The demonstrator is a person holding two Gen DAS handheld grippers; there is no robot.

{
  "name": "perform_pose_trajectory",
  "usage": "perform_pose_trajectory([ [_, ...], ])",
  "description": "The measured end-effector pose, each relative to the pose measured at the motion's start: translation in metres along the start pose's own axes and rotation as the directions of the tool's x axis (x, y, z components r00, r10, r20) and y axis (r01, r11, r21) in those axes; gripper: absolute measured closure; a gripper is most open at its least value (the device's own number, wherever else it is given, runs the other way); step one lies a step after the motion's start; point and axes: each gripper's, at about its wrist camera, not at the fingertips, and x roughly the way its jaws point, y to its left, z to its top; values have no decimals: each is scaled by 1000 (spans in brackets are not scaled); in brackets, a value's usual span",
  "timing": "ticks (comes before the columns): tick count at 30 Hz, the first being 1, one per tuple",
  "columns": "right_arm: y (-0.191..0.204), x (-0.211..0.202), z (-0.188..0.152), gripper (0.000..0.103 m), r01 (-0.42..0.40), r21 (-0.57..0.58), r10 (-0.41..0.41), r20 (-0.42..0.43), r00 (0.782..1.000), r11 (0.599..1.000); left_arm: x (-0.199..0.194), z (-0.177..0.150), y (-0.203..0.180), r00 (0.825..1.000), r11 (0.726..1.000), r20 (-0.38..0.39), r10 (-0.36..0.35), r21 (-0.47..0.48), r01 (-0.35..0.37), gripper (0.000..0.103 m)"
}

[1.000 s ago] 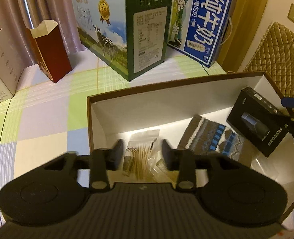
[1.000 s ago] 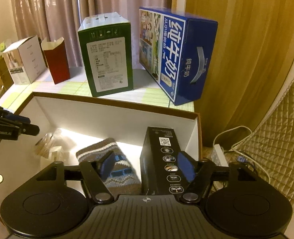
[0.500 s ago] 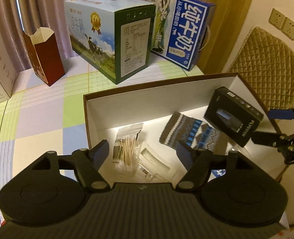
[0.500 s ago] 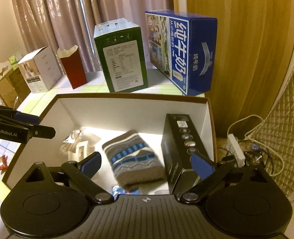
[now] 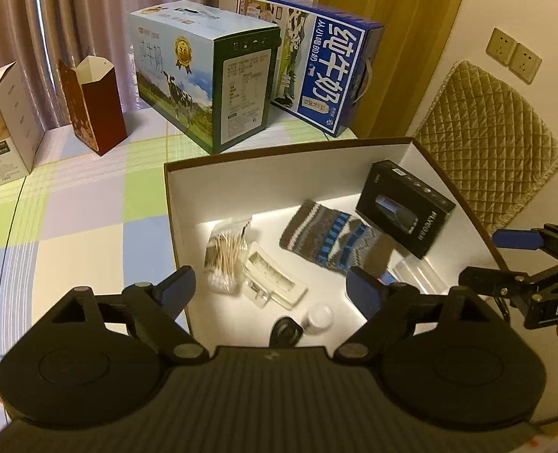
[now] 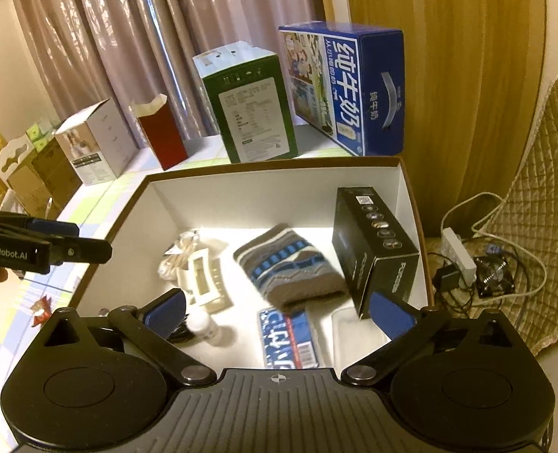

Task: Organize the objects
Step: 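Withdraw both tools from the cardboard box back over the table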

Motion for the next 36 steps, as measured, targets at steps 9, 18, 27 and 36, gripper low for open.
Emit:
perform_pose_trajectory([
  [9, 17, -22, -16, 2, -2, 22, 2, 14, 1000, 1000, -30, -22, -4, 1000, 1000, 15, -5, -16, 5, 19],
  [18, 33, -35, -36, 2, -2, 65, 2, 10, 1000, 998, -49, -47, 1, 1000, 999, 7, -9, -44, 9, 18],
  [27, 55, -44, -57, 2, -7, 136, 6, 8, 1000, 991, -65, -74, 11, 1000, 998, -7, -6, -62, 5, 16],
  [36, 89, -40, -75, 2, -29, 155, 33, -21, 999, 987, -81, -98, 30, 1000, 996, -20, 2, -88, -4, 16],
])
